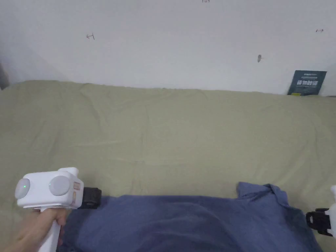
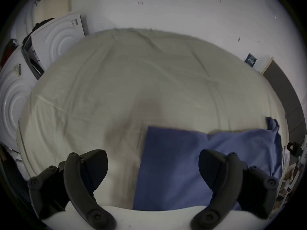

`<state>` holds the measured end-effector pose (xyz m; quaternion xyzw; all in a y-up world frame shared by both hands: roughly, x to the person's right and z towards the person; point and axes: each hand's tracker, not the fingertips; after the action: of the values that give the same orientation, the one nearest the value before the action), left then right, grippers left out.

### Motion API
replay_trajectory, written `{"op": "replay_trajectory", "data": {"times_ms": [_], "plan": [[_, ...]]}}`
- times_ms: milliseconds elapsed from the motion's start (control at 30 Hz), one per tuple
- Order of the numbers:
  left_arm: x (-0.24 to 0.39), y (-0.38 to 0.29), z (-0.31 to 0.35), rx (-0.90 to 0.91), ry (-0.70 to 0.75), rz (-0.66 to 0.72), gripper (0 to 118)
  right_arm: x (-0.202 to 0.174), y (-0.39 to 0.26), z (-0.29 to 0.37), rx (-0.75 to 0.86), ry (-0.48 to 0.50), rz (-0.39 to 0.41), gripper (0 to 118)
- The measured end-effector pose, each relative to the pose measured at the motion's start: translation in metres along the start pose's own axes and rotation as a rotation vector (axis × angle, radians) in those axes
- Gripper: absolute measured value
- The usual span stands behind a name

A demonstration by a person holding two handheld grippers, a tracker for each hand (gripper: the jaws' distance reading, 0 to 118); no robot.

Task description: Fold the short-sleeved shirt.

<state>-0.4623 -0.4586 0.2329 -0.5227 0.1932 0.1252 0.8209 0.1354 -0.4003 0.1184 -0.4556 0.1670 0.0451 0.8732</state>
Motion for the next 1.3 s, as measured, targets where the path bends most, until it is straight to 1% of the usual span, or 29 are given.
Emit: {"op": "replay_trajectory", "data": {"times_ms": [100,133,167,200,233,267,300,333,367,400,433,467,500,533,600,633,667,700,733,767,800,833,900,1033,1067,1133,1300], "plan": [[0.010,0.000,-0.005,-0.032,-0.026,0.015,106,0.007,0.006,-0.012,-0.024,-0.018,-0.008,1],[0.018,-0.005,-0.002,-0.042,-0.028,0.004,106,0.011,0.008,-0.017,-0.030,-0.022,-0.017,1],[0.022,-0.007,0.003,-0.036,0.015,-0.056,105,0.014,0.011,-0.020,-0.032,-0.024,-0.022,1],[0.024,-0.007,0.007,0.011,0.009,-0.064,100,0.015,0.013,-0.022,-0.033,-0.024,-0.028,1],[0.017,-0.003,0.001,0.000,-0.005,-0.043,91,0.016,0.016,-0.023,-0.034,-0.018,-0.033,1],[0.014,-0.002,0.006,0.011,-0.007,-0.032,78,0.018,0.018,-0.024,-0.036,-0.002,-0.035,1],[0.011,0.001,0.011,0.017,-0.033,-0.038,38,0.017,0.019,-0.025,-0.037,0.010,-0.031,2],[0.009,0.005,0.012,0.067,-0.063,-0.042,3,0.016,0.021,-0.026,-0.040,0.021,-0.023,14],[0.009,0.003,0.015,0.056,-0.103,-0.031,0,0.015,0.025,-0.029,-0.046,0.013,-0.015,47],[0.009,0.004,0.015,0.045,-0.069,-0.034,0,0.013,0.026,-0.031,-0.055,0.007,-0.011,102],[0.008,0.004,0.016,0.050,-0.067,-0.030,0,0.011,0.025,-0.036,-0.084,0.029,-0.001,118],[0.008,0.004,0.015,0.046,-0.066,-0.026,0,0.009,0.024,-0.038,-0.086,0.020,0.003,118],[0.011,0.002,0.014,0.048,-0.063,-0.024,0,0.007,0.027,-0.044,-0.099,0.049,0.018,118],[0.012,0.001,0.014,0.048,-0.061,-0.024,0,0.008,0.026,-0.055,-0.145,0.046,0.029,118],[0.015,0.000,0.009,0.049,-0.056,-0.024,0,0.008,0.025,-0.073,-0.193,0.000,0.044,118],[0.017,-0.001,0.007,0.050,-0.052,-0.026,0,0.009,0.024,-0.080,-0.184,-0.021,0.038,109],[0.018,0.000,0.007,0.050,-0.050,-0.022,0,0.012,0.025,-0.081,-0.188,-0.002,0.029,82],[0.018,0.000,0.008,0.050,-0.049,-0.019,0,0.014,0.026,-0.083,-0.203,0.003,0.015,24],[0.018,0.000,0.009,0.049,-0.054,-0.014,0,0.016,0.025,-0.086,-0.211,-0.027,0.016,6],[0.016,0.000,0.009,0.050,-0.056,-0.017,0,0.019,0.023,-0.083,-0.178,-0.037,0.023,6],[0.015,0.001,0.011,0.050,-0.058,-0.017,0,0.026,0.023,-0.081,-0.168,0.003,0.000,5],[0.015,0.002,0.013,0.048,-0.062,-0.015,0,0.030,0.022,-0.076,-0.159,0.022,-0.047,4],[0.013,-0.002,0.022,0.056,-0.071,-0.005,0,0.031,0.022,-0.062,-0.099,0.025,-0.041,4],[0.008,-0.008,0.047,0.092,-0.109,0.007,0,0.023,0.022,-0.021,-0.064,0.046,-0.013,4],[0.007,-0.011,0.054,0.098,-0.116,0.000,0,0.015,0.020,-0.003,-0.036,0.042,-0.007,4],[0.006,-0.019,0.069,0.119,-0.120,-0.008,0,0.010,0.015,0.020,-0.003,0.095,-0.047,4],[-0.011,-0.046,0.110,0.178,-0.144,0.024,0,0.010,-0.003,0.068,0.034,0.143,-0.061,4]]}}
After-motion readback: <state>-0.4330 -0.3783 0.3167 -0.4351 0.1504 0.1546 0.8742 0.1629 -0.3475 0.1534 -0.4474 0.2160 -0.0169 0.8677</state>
